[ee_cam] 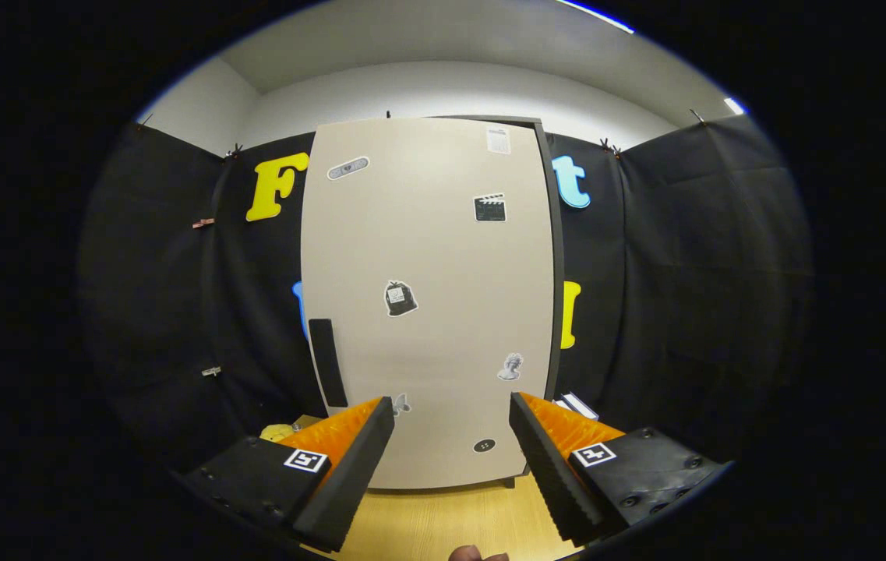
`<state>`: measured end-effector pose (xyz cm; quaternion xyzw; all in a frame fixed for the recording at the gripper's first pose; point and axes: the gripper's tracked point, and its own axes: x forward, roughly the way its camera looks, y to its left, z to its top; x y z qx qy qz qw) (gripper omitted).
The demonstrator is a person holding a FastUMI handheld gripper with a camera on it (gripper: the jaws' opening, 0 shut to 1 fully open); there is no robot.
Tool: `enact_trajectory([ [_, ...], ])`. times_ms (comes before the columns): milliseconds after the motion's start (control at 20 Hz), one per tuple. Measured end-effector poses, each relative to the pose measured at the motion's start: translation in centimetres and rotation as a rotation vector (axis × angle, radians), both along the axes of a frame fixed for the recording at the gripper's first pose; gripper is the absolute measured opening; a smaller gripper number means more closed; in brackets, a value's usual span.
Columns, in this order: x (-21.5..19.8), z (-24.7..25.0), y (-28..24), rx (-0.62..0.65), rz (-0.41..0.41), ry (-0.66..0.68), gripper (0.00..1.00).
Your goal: Open the shoe cabinet door, grab the shoes and put them into the shoe cabinet, then close the shoe cabinet door.
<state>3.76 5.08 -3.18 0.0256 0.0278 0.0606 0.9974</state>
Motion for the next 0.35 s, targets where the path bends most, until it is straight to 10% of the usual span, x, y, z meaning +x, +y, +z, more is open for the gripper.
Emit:
enact_trajectory([
  [350,-0.74,-0.12,0.02,-0.001,0.001,0.001,0.98],
])
